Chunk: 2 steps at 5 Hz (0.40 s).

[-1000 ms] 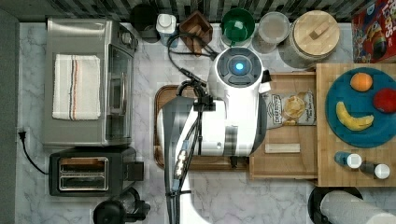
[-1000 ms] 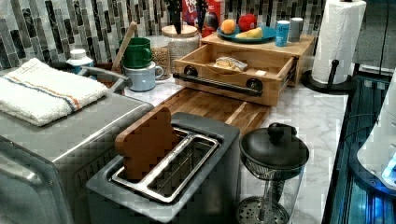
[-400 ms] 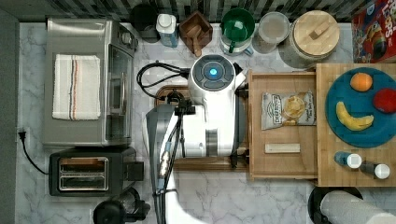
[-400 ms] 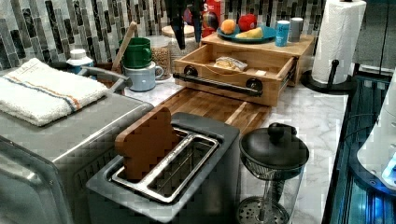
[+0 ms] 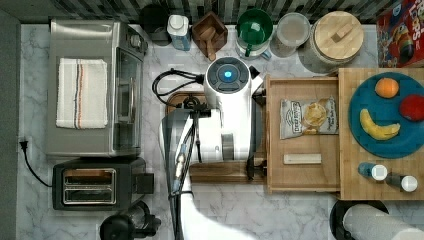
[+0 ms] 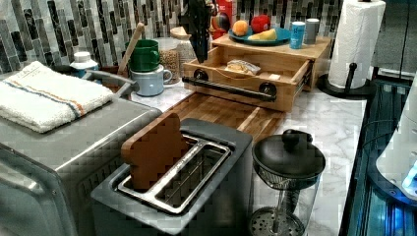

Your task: Close the drawer.

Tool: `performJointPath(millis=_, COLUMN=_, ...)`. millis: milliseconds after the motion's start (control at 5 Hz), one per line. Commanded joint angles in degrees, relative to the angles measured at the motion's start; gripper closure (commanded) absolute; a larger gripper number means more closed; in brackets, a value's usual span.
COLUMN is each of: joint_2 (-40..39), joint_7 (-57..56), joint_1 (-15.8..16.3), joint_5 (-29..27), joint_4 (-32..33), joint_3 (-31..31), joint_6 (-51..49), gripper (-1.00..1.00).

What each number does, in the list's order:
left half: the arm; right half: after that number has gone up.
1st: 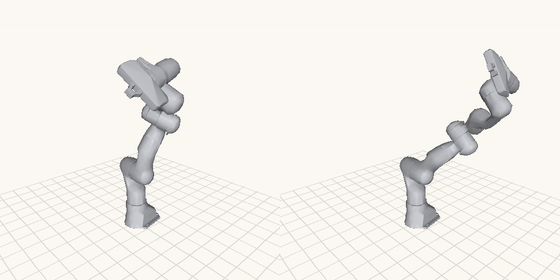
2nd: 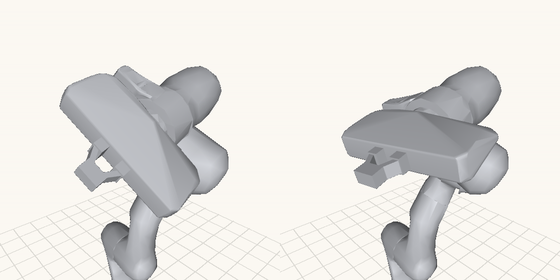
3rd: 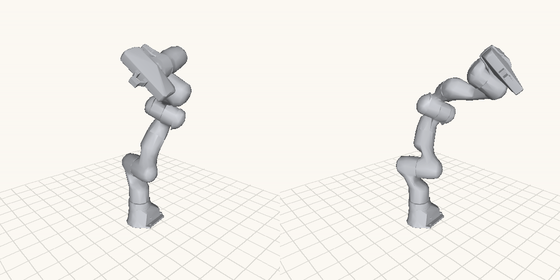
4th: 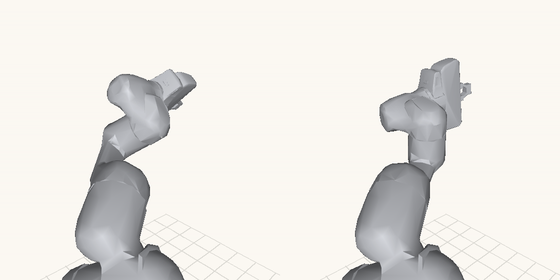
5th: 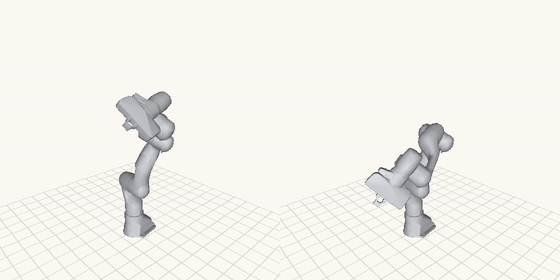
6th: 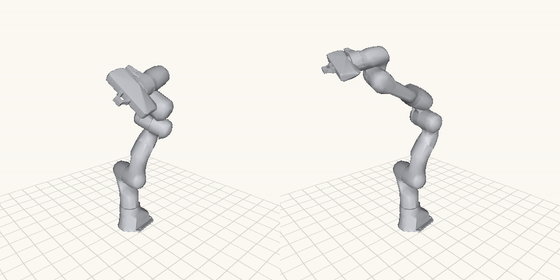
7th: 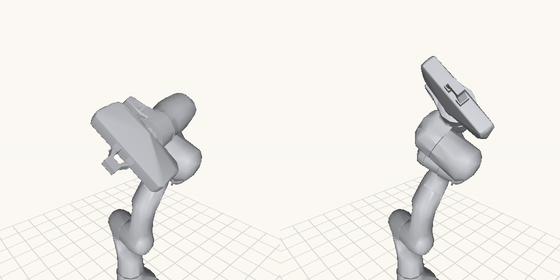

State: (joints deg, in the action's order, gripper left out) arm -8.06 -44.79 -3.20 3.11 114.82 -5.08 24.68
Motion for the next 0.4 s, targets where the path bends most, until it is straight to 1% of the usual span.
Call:
performJointPath(millis=200, joint_2=-3.74, joint_7=-3.55, joint_1=0.31, joint_5=-1.20, joint_4=4.61, joint_3=-1.12, joint_6=9.71, gripper=1.00)
performJointPath(millis=400, joint_2=-3.56, joint_7=-6.42, joint_1=-0.65, joint_5=-2.67, joint_4=6.51, joint_3=-0.99, joint_6=11.49, gripper=1.00)
